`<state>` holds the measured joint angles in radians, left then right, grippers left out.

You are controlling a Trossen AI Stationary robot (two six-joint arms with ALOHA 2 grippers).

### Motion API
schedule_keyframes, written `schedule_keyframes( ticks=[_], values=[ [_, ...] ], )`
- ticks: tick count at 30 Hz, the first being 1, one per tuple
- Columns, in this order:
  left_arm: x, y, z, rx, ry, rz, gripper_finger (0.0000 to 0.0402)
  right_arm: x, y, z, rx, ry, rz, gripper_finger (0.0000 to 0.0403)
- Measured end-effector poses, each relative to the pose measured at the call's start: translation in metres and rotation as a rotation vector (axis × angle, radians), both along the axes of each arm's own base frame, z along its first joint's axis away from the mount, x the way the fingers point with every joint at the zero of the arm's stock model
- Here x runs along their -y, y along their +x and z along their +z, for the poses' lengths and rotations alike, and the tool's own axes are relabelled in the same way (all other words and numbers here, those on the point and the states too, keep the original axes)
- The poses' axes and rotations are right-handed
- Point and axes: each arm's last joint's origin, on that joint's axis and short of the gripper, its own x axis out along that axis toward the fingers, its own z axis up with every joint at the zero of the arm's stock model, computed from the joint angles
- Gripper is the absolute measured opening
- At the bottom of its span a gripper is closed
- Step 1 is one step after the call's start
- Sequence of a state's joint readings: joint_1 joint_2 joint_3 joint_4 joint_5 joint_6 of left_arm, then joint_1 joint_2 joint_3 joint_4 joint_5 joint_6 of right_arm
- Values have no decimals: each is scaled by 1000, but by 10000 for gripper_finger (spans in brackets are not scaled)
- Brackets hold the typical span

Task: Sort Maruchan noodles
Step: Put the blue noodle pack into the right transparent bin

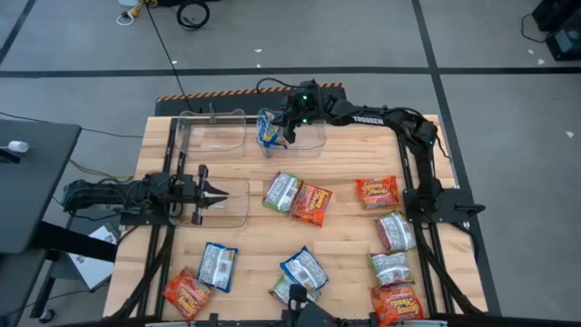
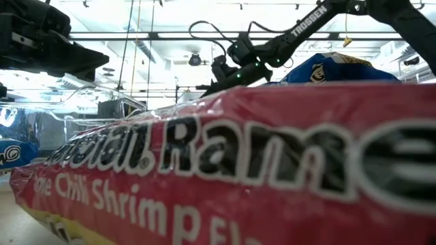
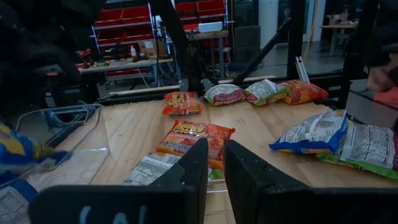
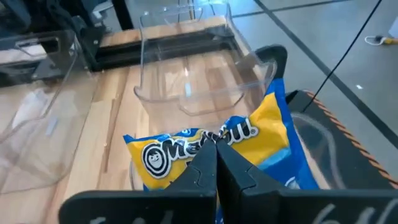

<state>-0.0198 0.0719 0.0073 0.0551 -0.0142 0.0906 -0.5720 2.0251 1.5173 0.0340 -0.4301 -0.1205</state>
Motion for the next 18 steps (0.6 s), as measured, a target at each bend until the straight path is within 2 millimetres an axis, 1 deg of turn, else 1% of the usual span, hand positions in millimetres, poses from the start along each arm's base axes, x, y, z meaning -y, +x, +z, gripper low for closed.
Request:
schedule_keyframes(
  ticks=[4, 12, 15, 18],
  values=[
    [0, 0, 0, 0, 0, 0, 57, -2, 0, -8, 17, -25, -28, 0],
    [0, 0, 0, 0, 0, 0, 57, -6, -7, -28, -53, -24, -58, 7],
    [0, 0, 0, 0, 0, 0, 57, -8, -7, -32, -55, -24, -54, 9],
    [0, 0, 0, 0, 0, 0, 57, -15, -2, -30, -22, -23, -46, 9]
  ],
)
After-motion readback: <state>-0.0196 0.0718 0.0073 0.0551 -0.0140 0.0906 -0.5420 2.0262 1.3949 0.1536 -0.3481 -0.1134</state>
